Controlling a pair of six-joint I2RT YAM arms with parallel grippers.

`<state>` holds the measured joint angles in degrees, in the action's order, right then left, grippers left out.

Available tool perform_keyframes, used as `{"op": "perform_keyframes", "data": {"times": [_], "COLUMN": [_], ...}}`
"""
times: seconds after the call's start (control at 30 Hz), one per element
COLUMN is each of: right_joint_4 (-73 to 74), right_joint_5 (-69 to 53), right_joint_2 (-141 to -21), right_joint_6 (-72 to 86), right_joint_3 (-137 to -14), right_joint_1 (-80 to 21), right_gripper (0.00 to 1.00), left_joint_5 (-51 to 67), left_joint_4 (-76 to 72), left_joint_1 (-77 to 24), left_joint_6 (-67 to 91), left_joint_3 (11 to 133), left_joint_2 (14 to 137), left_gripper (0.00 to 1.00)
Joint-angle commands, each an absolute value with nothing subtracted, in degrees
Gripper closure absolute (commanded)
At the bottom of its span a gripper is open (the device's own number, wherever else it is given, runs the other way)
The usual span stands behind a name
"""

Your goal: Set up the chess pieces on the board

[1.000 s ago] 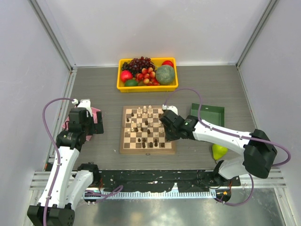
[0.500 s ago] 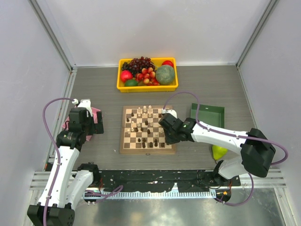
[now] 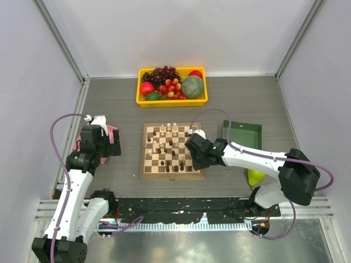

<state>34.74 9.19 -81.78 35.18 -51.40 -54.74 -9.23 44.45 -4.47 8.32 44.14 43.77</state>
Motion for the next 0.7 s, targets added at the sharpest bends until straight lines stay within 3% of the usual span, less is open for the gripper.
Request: {"op": "perform_keyframes", "data": {"times": [0.0, 0.33, 0.67], "right_joint_4": [33.6, 34.2, 36.9], "right_joint_5": [9.3, 10.7, 15.2], "right_joint_2": [-82.0, -81.0, -79.4], "right_joint_6": [34.9, 34.8, 31.6], "right_joint_3": [-51.3, -52.6, -61.6], "right_joint_1": [-55.1, -55.2, -55.1], "right_gripper": [0.83, 0.61, 0.51], "left_joint_5": [-9.4, -9.5, -9.6], "left_joint_4": [43.7, 43.8, 43.8], "left_joint_1": [-4.2, -4.2, -4.2], "left_joint_6": [7.6, 7.6, 7.6], "left_joint_3": [46.4, 46.4, 46.4], "left_joint_2": [43.6, 43.6, 42.9], "left_gripper": [0.01, 0.01, 0.01]}}
